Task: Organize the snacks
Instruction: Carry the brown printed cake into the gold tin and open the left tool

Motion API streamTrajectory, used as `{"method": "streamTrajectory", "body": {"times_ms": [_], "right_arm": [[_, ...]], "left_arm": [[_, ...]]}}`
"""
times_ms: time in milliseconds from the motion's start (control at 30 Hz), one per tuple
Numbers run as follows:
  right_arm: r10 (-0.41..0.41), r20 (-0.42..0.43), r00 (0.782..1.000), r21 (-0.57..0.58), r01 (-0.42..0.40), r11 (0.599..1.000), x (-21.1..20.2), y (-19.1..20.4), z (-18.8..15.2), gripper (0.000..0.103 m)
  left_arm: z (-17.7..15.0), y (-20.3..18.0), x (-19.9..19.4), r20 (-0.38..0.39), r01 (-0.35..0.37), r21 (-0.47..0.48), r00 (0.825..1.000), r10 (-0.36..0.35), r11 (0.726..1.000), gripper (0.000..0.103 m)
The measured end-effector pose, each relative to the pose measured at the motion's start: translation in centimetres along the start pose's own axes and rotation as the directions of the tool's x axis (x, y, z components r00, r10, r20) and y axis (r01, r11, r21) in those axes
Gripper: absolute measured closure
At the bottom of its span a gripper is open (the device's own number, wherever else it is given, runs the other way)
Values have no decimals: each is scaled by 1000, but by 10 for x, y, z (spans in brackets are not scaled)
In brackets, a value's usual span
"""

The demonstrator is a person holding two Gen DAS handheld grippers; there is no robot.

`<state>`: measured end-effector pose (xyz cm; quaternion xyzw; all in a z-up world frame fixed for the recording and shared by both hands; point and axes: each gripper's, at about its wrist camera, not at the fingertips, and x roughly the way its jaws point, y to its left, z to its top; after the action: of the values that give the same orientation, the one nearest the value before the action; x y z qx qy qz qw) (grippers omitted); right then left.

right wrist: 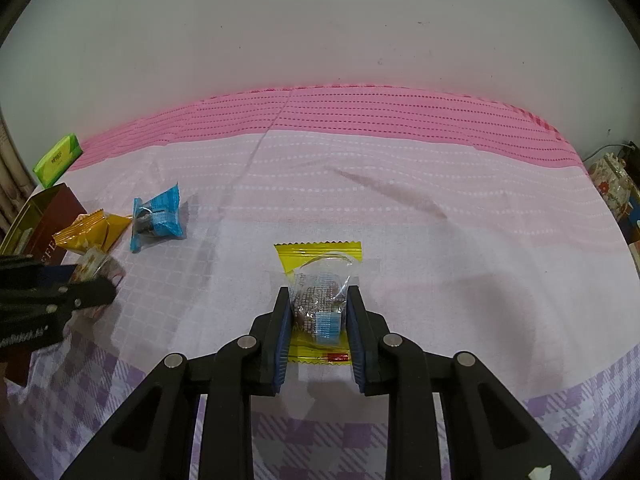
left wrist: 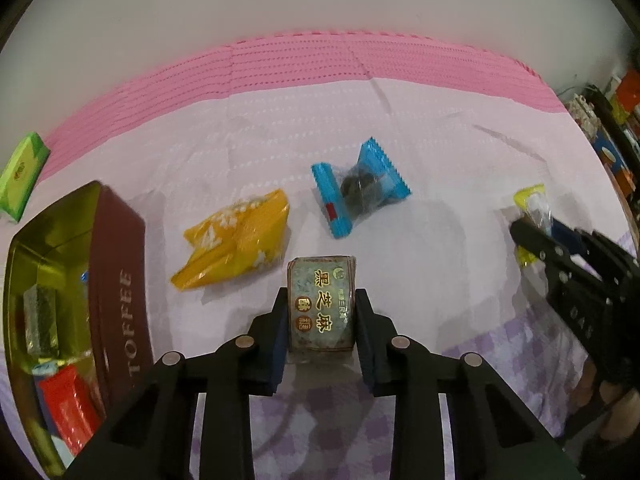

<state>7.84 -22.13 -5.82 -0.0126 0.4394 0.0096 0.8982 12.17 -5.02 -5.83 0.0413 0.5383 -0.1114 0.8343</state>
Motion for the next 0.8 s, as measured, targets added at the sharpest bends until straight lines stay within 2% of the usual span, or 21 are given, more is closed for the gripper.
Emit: {"method": "streamTrajectory", "body": {"times_ms": [400,800], "right_arm": [[-19,-2,1000,-14,19,1000,0,4,0,79],[-26,-2,1000,-15,26,1000,0,6,0,79]], "left_arm": [[-22,0,-21,-7,18,-20,1000,-18,1000,73],[-19,10,-48,35,-32,-37,999,33,999,73]]}}
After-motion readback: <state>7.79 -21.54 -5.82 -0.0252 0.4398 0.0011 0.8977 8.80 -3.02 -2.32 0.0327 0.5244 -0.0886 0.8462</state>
